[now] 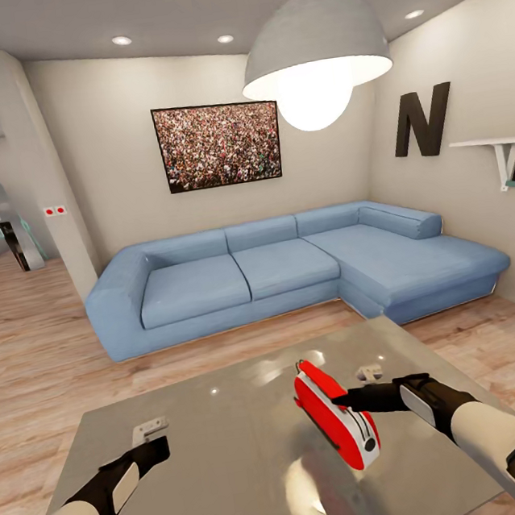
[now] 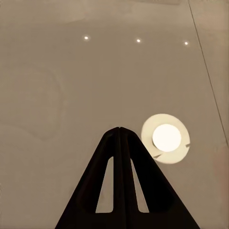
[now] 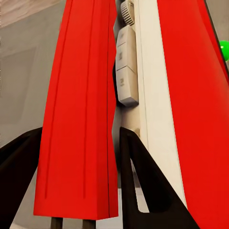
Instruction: Turn on the radio receiver that's on the table in the living room.
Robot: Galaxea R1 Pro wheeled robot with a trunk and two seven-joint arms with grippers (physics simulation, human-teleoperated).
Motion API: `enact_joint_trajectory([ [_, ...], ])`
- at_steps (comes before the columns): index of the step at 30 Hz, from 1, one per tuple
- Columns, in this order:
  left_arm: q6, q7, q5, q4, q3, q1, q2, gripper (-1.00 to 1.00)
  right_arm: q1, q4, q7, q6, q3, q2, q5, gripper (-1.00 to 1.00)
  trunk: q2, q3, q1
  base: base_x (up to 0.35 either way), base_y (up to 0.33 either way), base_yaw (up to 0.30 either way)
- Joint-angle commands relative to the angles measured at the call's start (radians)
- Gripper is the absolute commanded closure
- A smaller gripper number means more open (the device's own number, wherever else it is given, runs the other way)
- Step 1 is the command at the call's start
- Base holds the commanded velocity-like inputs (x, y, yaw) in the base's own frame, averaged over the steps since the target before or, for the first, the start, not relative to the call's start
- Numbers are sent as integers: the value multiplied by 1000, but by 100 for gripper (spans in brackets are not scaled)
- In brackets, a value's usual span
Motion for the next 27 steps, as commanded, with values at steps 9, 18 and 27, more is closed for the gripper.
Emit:
enact_joint_trajectory([
  [9,8,-1,0,0,0,0,-4,100,1,7,25,0,-5,-1,-7,100,0,0,0,0,0,0],
  [18,2,3,2,1,0,0,-2,100,20,66,86,-97,-5,-1,-5,100,0,0,0,0,0,0],
  [27,1,5,2,1,0,0,-2,100,22,86,93,-129,-5,-1,-5,100,0,0,0,0,0,0],
])
